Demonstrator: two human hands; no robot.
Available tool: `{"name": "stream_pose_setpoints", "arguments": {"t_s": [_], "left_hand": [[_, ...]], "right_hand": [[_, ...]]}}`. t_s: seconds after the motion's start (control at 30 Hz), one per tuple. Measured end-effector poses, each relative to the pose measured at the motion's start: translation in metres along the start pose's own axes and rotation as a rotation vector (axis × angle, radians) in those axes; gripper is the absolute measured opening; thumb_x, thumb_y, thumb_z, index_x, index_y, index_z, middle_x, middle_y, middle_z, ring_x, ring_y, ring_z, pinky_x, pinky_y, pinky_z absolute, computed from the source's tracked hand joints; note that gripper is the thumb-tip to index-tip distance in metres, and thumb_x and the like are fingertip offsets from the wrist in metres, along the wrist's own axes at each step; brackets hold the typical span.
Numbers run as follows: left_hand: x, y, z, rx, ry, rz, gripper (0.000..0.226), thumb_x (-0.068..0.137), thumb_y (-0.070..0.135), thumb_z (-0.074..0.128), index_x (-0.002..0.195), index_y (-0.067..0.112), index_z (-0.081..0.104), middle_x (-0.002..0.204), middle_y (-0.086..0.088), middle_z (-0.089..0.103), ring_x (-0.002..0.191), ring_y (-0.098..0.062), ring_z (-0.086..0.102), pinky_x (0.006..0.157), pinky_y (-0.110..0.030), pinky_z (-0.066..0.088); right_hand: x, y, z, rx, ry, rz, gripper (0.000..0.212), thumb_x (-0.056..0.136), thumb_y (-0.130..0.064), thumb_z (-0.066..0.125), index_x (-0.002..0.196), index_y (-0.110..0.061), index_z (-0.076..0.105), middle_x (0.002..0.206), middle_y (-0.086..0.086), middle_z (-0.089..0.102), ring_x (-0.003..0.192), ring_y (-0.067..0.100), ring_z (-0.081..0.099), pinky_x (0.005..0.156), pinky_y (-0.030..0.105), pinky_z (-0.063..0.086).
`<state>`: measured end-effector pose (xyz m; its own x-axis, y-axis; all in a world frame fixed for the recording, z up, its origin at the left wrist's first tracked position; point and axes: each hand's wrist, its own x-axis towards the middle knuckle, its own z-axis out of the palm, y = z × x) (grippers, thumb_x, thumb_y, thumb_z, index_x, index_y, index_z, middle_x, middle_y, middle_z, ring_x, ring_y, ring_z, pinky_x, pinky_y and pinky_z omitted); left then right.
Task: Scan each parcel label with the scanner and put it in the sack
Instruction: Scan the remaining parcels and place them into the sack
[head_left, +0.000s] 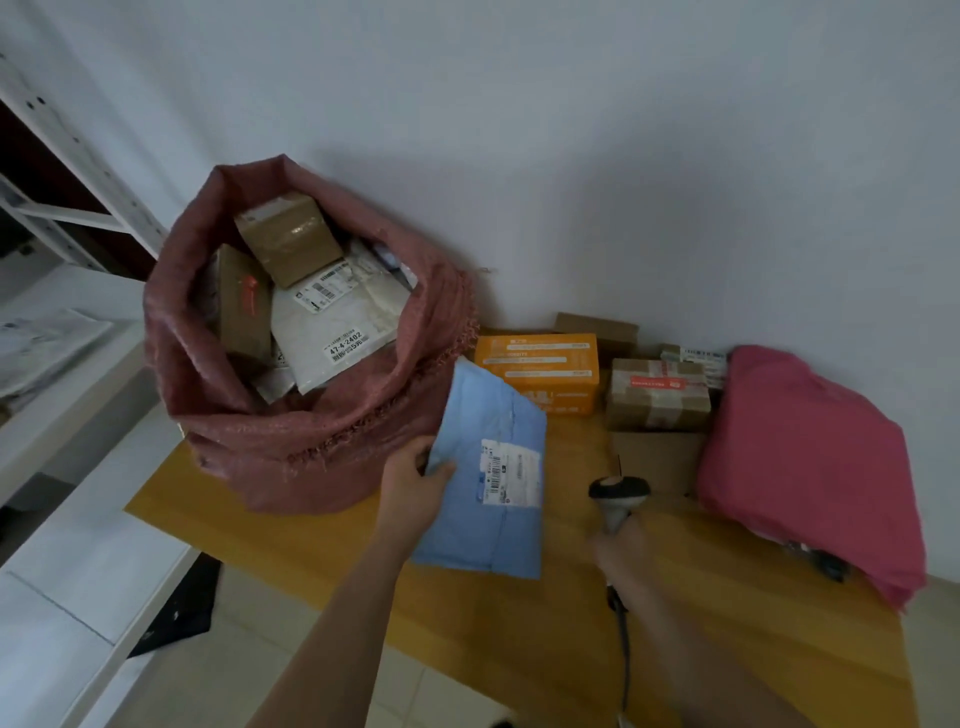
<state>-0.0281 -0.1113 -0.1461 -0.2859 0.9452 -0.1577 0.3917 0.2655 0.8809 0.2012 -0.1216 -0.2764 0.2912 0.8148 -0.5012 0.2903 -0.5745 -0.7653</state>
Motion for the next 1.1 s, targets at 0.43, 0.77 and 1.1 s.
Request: {"name": "stream_pose_setpoints", "arguments": {"t_s": [0.43, 0.77, 1.1], "left_hand": [[0.041, 0.148, -0.063, 0.515, -0.052, 0.604, 0.031, 0.097, 0.013, 0.053, 0.071, 0.03, 0.048, 0.063, 0.013, 0.048, 0.06, -0.001, 0.043, 0.06, -0.027, 0.025], [0.052, 0.23, -0.136, 0.626, 0.054, 0.632, 0.024, 0.099, 0.015, 0.049, 0.094, -0.005, 0.061, 0.088, -0.02, 0.064, 0.085, -0.033, 0.058, 0.078, -0.041, 0.042], [0.058, 0.231, -0.158, 0.656, 0.08, 0.559, 0.027, 0.099, 0.021, 0.049, 0.087, -0.001, 0.06, 0.087, -0.017, 0.066, 0.076, -0.024, 0.055, 0.071, -0.037, 0.043]], "right_hand": [[-0.055, -0.166, -0.116, -0.036, 0.014, -0.721, 0.022, 0.083, -0.011, 0.071, 0.084, -0.023, 0.053, 0.072, -0.003, 0.061, 0.063, 0.007, 0.057, 0.051, 0.015, 0.041], [-0.126, -0.23, -0.143, -0.11, -0.056, -1.015, 0.021, 0.081, -0.021, 0.071, 0.079, -0.034, 0.055, 0.075, -0.032, 0.063, 0.071, -0.006, 0.061, 0.053, 0.005, 0.043], [-0.153, -0.24, -0.153, -0.204, -0.059, -1.074, 0.024, 0.081, -0.017, 0.07, 0.069, -0.032, 0.054, 0.067, -0.028, 0.063, 0.064, -0.006, 0.06, 0.051, 0.005, 0.042]]}}
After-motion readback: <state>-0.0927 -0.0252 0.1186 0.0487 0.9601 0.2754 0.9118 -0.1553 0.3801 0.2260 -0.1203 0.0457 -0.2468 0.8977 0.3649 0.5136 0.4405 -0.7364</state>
